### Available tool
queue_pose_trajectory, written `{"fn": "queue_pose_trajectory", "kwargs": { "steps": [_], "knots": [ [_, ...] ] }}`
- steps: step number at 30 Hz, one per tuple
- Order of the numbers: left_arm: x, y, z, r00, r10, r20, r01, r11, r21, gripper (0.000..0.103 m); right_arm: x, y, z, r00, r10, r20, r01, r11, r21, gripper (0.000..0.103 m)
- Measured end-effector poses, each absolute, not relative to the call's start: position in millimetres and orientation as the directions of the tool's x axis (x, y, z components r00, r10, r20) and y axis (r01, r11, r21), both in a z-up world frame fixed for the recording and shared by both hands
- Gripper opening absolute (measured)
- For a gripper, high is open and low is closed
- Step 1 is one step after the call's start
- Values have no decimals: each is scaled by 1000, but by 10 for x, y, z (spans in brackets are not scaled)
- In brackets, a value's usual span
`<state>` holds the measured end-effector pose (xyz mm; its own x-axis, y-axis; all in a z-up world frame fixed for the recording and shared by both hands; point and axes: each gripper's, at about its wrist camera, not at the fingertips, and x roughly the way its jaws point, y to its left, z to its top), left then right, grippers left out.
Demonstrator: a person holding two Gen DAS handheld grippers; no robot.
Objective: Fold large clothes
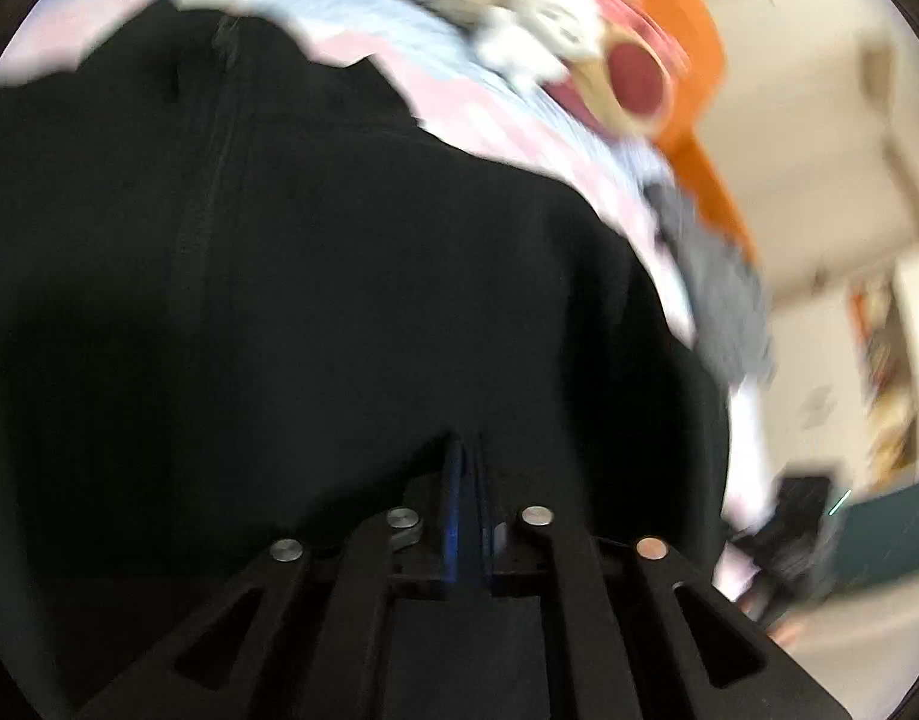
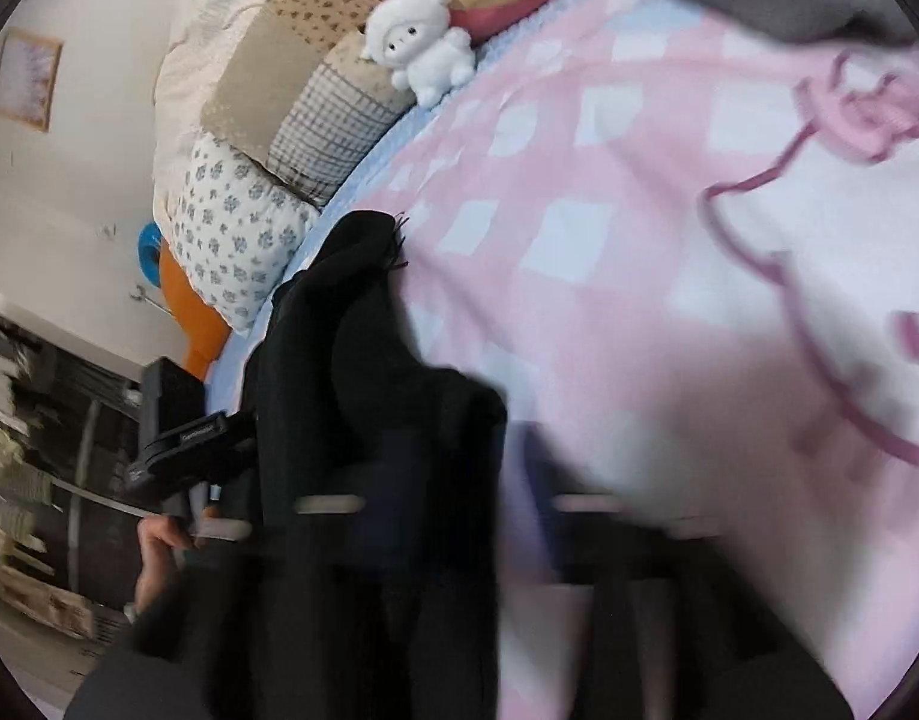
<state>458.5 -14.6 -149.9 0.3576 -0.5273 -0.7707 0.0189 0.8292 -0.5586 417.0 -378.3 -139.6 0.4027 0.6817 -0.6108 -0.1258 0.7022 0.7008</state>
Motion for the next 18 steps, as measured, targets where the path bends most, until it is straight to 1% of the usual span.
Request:
{"fn": "queue_pose_trajectory", "kwargs": {
  "steps": [2, 3, 6, 7, 8, 10, 11, 14, 16, 18],
  "knots": [
    [4322, -273, -1328, 338, -519, -785, 123, 851, -510, 21, 3906, -3876, -1233, 414, 693, -590, -168, 695, 699, 69],
    [4120, -375, -1218, 319, -530, -786, 178, 848, -500, 21, 3787, -3912, -1182, 411, 703, -580, -180, 686, 705, 69],
    [3521, -682, -985, 243, -590, -770, 304, 800, -517, 22, 3312, -3929, -1011, 390, 726, -566, -239, 673, 699, 66],
    [3294, -799, -927, 217, -607, -764, 346, 780, -522, 27, 3101, -3912, -957, 379, 731, -568, -265, 674, 690, 64],
    [3037, -927, -884, 182, -621, -762, 388, 758, -525, 36, 2886, -3886, -909, 365, 735, -572, -293, 674, 679, 64],
    [2584, -1142, -835, 130, -635, -761, 453, 721, -524, 49, 2496, -3833, -838, 342, 747, -571, -344, 665, 663, 64],
    [2394, -1243, -836, 107, -626, -772, 477, 714, -513, 59, 2288, -3788, -827, 332, 752, -569, -365, 659, 658, 64],
    [2039, -1465, -890, 70, -598, -798, 514, 708, -485, 62, 1840, -3598, -845, 314, 753, -579, -402, 658, 637, 64],
    [2038, -1544, -948, 76, -573, -816, 495, 732, -468, 62, 1629, -3500, -897, 307, 752, -583, -407, 658, 634, 64],
    [2073, -1593, -1045, 78, -542, -837, 461, 764, -452, 62, 1483, -3456, -957, 312, 764, -566, -393, 646, 655, 64]
  ]
}}
